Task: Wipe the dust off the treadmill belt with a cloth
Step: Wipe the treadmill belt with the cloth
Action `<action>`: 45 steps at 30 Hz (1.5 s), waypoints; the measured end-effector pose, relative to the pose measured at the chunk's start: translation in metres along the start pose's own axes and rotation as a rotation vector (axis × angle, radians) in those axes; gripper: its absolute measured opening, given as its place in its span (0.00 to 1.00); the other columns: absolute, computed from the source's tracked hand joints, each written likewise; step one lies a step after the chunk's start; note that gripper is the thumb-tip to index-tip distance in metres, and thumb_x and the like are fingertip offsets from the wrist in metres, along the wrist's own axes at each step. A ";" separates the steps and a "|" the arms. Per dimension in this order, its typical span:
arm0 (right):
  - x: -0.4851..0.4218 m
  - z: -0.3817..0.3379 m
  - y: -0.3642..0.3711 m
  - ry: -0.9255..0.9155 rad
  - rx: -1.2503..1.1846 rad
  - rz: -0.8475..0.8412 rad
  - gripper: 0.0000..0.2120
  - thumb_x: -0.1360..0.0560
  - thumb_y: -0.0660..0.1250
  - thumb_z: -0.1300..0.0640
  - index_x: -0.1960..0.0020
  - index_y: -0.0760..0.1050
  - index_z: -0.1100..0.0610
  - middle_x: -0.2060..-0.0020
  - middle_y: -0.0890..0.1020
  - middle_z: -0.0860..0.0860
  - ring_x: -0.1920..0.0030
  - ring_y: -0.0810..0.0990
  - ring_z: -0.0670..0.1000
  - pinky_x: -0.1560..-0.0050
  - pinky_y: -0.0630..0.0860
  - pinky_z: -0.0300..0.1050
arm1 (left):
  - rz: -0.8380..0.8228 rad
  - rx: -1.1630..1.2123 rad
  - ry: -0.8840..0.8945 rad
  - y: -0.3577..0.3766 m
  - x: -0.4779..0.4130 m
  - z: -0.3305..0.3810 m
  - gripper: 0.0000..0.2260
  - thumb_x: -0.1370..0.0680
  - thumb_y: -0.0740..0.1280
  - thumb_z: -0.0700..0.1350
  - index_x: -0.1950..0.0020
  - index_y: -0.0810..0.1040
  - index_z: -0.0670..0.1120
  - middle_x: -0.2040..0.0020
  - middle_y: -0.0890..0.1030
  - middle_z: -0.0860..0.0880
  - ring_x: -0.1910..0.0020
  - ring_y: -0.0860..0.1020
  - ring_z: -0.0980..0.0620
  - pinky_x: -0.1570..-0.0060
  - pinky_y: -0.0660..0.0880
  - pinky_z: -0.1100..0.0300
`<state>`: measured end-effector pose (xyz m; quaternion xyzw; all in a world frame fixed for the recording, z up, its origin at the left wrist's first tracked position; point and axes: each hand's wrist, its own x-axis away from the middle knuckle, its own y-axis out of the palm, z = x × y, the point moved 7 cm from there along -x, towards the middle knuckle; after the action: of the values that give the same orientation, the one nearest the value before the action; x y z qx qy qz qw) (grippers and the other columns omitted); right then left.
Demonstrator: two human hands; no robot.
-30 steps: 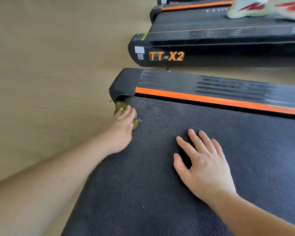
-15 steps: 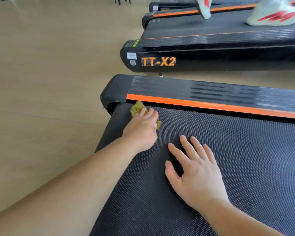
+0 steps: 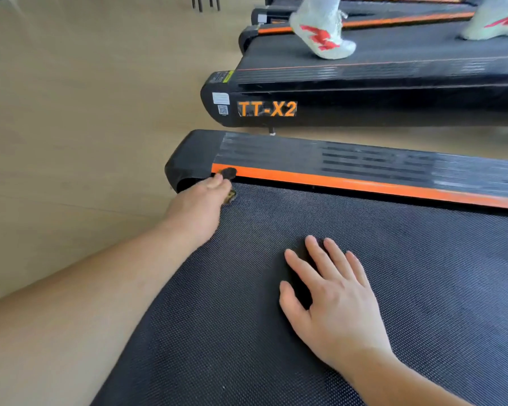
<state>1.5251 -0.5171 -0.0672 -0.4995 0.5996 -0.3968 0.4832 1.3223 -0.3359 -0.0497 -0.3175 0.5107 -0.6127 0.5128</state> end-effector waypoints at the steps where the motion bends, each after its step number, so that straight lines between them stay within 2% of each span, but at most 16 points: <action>1: 0.001 -0.001 0.000 -0.002 0.003 0.001 0.26 0.22 0.57 0.35 0.27 0.74 0.40 0.23 0.71 0.49 0.21 0.65 0.55 0.21 0.60 0.60 | 0.023 0.000 -0.042 -0.001 0.004 0.011 0.19 0.21 0.58 0.35 0.33 0.75 0.45 0.27 0.72 0.46 0.30 0.72 0.44 0.37 0.72 0.51; 3: 0.001 -0.002 0.000 -0.002 0.010 -0.001 0.26 0.22 0.57 0.35 0.27 0.74 0.41 0.23 0.71 0.49 0.21 0.65 0.55 0.21 0.60 0.60 | 0.046 0.057 -0.082 -0.002 0.010 0.049 0.08 0.23 0.61 0.38 0.49 0.78 0.45 0.42 0.80 0.45 0.44 0.78 0.40 0.56 0.71 0.52; 4: 0.000 -0.002 -0.001 -0.003 0.010 -0.001 0.26 0.21 0.56 0.35 0.27 0.74 0.41 0.23 0.71 0.49 0.21 0.65 0.55 0.21 0.60 0.60 | 0.041 0.119 -0.070 0.001 0.011 0.071 0.08 0.23 0.61 0.39 0.49 0.79 0.46 0.44 0.81 0.45 0.46 0.79 0.40 0.56 0.71 0.53; 6: -0.001 -0.002 -0.001 -0.009 0.007 -0.016 0.25 0.21 0.56 0.35 0.27 0.74 0.41 0.23 0.71 0.49 0.21 0.64 0.55 0.21 0.59 0.59 | -0.055 0.273 0.040 0.017 0.013 0.112 0.14 0.20 0.62 0.39 0.38 0.81 0.50 0.37 0.81 0.47 0.37 0.77 0.43 0.42 0.72 0.55; 8: -0.002 -0.002 0.000 -0.009 0.012 -0.055 0.25 0.21 0.53 0.34 0.27 0.72 0.40 0.22 0.69 0.48 0.20 0.61 0.55 0.19 0.56 0.58 | -0.179 0.324 0.259 0.030 0.022 0.140 0.19 0.18 0.60 0.37 0.29 0.77 0.50 0.28 0.74 0.50 0.27 0.69 0.51 0.28 0.63 0.58; 11: -0.001 -0.001 0.000 -0.002 0.013 -0.074 0.28 0.20 0.51 0.32 0.24 0.69 0.39 0.20 0.66 0.47 0.18 0.58 0.53 0.18 0.53 0.57 | -0.128 0.225 0.458 0.016 0.033 0.111 0.23 0.21 0.60 0.31 0.29 0.76 0.48 0.27 0.74 0.53 0.26 0.67 0.56 0.26 0.60 0.61; 13: -0.001 -0.001 -0.001 0.000 0.005 -0.068 0.29 0.21 0.51 0.32 0.24 0.69 0.39 0.20 0.65 0.47 0.18 0.58 0.53 0.18 0.53 0.57 | 0.002 0.150 0.370 0.000 0.032 0.051 0.23 0.25 0.59 0.31 0.34 0.80 0.45 0.32 0.79 0.49 0.30 0.73 0.52 0.31 0.63 0.66; 17: 0.000 -0.001 -0.001 0.006 0.011 -0.071 0.29 0.21 0.52 0.33 0.24 0.69 0.39 0.20 0.66 0.47 0.18 0.58 0.53 0.18 0.53 0.57 | 0.127 0.273 -0.121 -0.017 0.047 -0.019 0.17 0.20 0.61 0.35 0.35 0.81 0.46 0.32 0.78 0.49 0.31 0.75 0.48 0.33 0.63 0.67; 19: 0.000 -0.001 -0.001 0.003 0.016 -0.065 0.28 0.21 0.53 0.33 0.24 0.70 0.39 0.20 0.66 0.47 0.19 0.59 0.54 0.19 0.55 0.57 | 0.005 0.359 0.036 -0.006 0.072 0.031 0.18 0.20 0.62 0.36 0.33 0.80 0.49 0.31 0.77 0.53 0.29 0.71 0.56 0.31 0.59 0.73; 22: -0.001 -0.002 -0.002 0.010 0.000 -0.034 0.28 0.22 0.54 0.34 0.26 0.73 0.40 0.21 0.68 0.48 0.20 0.62 0.55 0.20 0.57 0.59 | -0.159 0.342 0.424 0.006 0.093 0.071 0.20 0.20 0.62 0.34 0.30 0.77 0.48 0.29 0.74 0.55 0.26 0.67 0.60 0.26 0.57 0.68; 28: 0.000 -0.001 -0.001 0.014 0.000 -0.050 0.28 0.21 0.53 0.33 0.25 0.70 0.38 0.21 0.66 0.47 0.19 0.59 0.54 0.19 0.55 0.58 | 0.081 0.284 0.048 -0.008 0.048 0.047 0.17 0.20 0.63 0.36 0.36 0.82 0.48 0.33 0.79 0.50 0.31 0.75 0.49 0.30 0.69 0.58; 30: 0.001 -0.003 -0.002 0.015 -0.004 -0.045 0.27 0.21 0.54 0.33 0.25 0.71 0.39 0.21 0.67 0.47 0.19 0.60 0.54 0.19 0.56 0.58 | -0.027 0.346 0.168 0.004 0.064 0.082 0.18 0.19 0.61 0.36 0.34 0.80 0.49 0.32 0.78 0.53 0.29 0.72 0.51 0.29 0.68 0.56; 34: 0.000 -0.003 -0.002 0.008 -0.016 -0.038 0.26 0.21 0.55 0.34 0.26 0.72 0.40 0.21 0.68 0.48 0.19 0.61 0.55 0.20 0.56 0.59 | -0.159 0.279 0.427 0.014 0.062 0.082 0.26 0.20 0.58 0.31 0.25 0.68 0.53 0.27 0.64 0.63 0.24 0.59 0.65 0.27 0.49 0.74; 39: 0.000 -0.002 -0.002 0.019 -0.036 -0.018 0.26 0.21 0.56 0.35 0.26 0.71 0.39 0.21 0.68 0.48 0.19 0.61 0.54 0.19 0.56 0.59 | 0.072 0.299 0.046 0.002 0.022 0.022 0.22 0.21 0.61 0.31 0.31 0.78 0.47 0.29 0.74 0.51 0.27 0.70 0.51 0.28 0.59 0.68; 43: -0.001 0.001 -0.002 0.016 -0.021 -0.029 0.27 0.21 0.55 0.34 0.25 0.71 0.39 0.21 0.67 0.47 0.19 0.59 0.54 0.19 0.55 0.58 | -0.015 0.269 0.102 0.000 0.047 0.058 0.20 0.16 0.60 0.49 0.24 0.69 0.52 0.24 0.66 0.59 0.23 0.60 0.59 0.28 0.56 0.64; 45: -0.001 0.001 -0.002 0.012 -0.014 -0.039 0.27 0.21 0.55 0.34 0.24 0.70 0.39 0.20 0.66 0.46 0.18 0.59 0.53 0.19 0.55 0.57 | 0.050 0.271 0.143 -0.010 0.048 0.050 0.17 0.18 0.65 0.47 0.30 0.77 0.51 0.29 0.74 0.57 0.26 0.67 0.59 0.29 0.60 0.66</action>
<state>1.5260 -0.5167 -0.0656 -0.5121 0.5952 -0.4052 0.4683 1.3523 -0.3973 -0.0332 -0.1881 0.4661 -0.6842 0.5284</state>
